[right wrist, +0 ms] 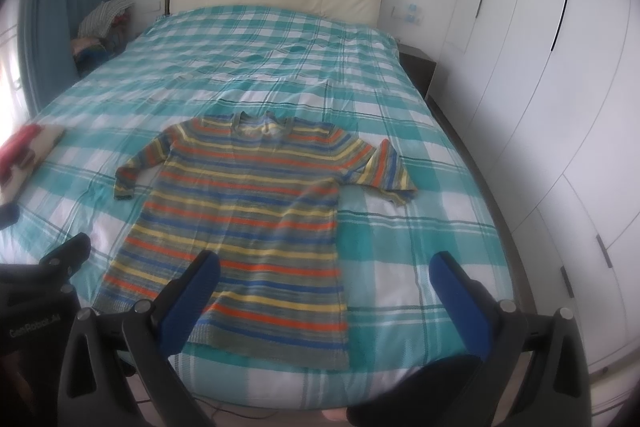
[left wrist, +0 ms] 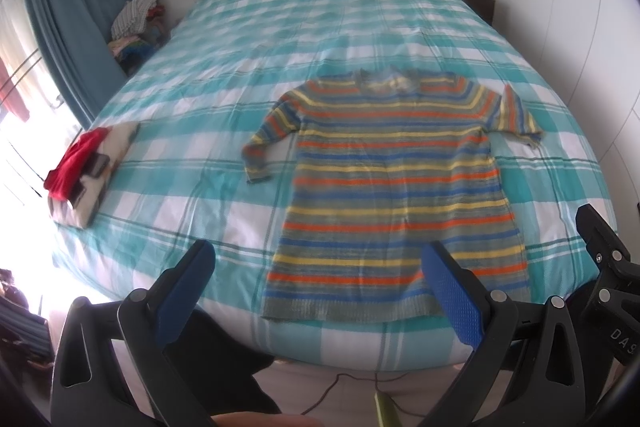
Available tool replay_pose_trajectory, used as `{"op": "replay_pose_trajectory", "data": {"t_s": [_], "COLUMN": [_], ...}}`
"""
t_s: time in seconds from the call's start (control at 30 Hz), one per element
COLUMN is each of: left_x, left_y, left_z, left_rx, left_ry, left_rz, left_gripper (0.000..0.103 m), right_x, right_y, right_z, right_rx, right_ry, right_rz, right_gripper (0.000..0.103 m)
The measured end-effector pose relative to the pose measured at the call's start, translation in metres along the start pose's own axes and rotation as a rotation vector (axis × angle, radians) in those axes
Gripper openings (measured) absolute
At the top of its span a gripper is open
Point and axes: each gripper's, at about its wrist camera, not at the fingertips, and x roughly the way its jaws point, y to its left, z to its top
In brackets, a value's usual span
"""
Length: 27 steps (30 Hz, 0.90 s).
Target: Fold small clothes
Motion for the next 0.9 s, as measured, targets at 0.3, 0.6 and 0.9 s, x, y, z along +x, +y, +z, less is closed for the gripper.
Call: {"op": "replay_pose_trajectory", "data": {"t_s": [0.3,0.6,0.9], "left_x": [0.007,0.097,0.189], "left_y": [0.000,0.009,0.064], "left_z": [-0.001,-0.034,-0.101], "left_rx": [-0.024,0.074,-0.113], "left_ry": [0.000,0.102,0.432], "left_rz": [0.004,0.247,0.111], "left_gripper": [0.103,0.103,0.103], "right_x": [-0.001,0.004,0.121], "right_y": [0.003,-0.034,-0.064], "right_z": [-0.009,-0.019,-0.099], "right_rx": [0.048,0.176,0.119], "right_ry": [0.008,-0.082,0.253], "right_rz": [0.048,0.189,0.131], "right_gripper": [0.103,0.103,0.103]}}
